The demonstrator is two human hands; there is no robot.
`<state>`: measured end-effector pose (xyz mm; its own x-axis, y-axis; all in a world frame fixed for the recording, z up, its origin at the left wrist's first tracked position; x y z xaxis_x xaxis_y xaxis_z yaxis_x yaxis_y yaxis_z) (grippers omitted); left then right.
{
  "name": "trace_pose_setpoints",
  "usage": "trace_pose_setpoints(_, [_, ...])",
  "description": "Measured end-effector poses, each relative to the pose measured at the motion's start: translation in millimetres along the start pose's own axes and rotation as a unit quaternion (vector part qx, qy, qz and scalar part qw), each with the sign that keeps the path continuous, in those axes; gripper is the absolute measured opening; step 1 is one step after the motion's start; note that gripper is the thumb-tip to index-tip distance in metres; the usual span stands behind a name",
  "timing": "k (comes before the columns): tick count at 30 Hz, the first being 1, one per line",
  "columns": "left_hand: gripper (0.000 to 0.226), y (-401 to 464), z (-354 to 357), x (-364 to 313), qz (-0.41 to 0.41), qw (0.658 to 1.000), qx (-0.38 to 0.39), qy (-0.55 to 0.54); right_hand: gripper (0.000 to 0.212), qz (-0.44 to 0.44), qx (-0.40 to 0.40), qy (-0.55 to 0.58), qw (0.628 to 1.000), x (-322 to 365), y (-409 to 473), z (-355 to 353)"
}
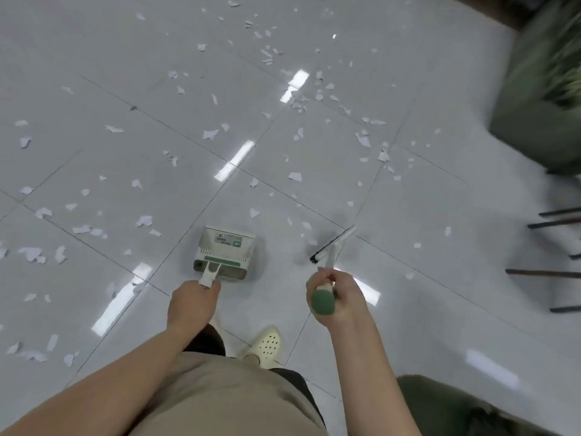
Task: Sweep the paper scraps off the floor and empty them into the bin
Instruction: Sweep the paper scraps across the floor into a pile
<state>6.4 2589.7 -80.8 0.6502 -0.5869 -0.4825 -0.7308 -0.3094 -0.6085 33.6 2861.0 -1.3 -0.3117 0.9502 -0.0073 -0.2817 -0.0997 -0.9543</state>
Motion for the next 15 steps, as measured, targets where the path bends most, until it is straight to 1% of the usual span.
trace_pose_setpoints(2, [0.055, 3, 20, -18, 0.028, 0.999, 0.021, 0.038, 0.017, -0.026, -0.037, 0.027, 0.999, 20, 11, -33])
trace_pose_setpoints(5, [0.054, 8, 41, -41, 0.08, 0.99, 0.045, 0.108, 0.024, -0.057, -0.067, 0.038, 0.995, 51, 24, -75])
trace_pose_setpoints(8, [0.053, 19, 49, -70, 0.134, 0.976, 0.078, 0.154, 0.022, -0.084, -0.106, 0.015, 0.991, 69, 30, -89])
trace_pose_setpoints(10, [0.051, 30, 47, -85, 0.151, 0.971, 0.102, 0.156, 0.016, -0.102, -0.149, -0.037, 0.983, 79, 34, -86])
trace_pose_setpoints(12, [0.05, 43, 40, -95, 0.157, 0.969, 0.117, 0.148, 0.011, -0.111, -0.183, -0.113, 0.97, 87, 42, -76])
trace_pose_setpoints(15, [0.049, 68, 24, -95, 0.151, 0.971, 0.126, 0.139, 0.015, -0.088, -0.214, -0.245, 0.942, 88, 63, -52])
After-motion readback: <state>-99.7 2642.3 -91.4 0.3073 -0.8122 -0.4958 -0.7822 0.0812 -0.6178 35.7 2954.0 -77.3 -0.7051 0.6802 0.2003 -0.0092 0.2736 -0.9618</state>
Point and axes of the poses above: each hand's wrist, its own y-axis towards the middle knuckle, its own z-axis out of the palm, x = y × z, the point moved 8 cm from there along y, towards the middle knuckle, and after that the axes turned 1 degree about z, right-handed, at the moved point
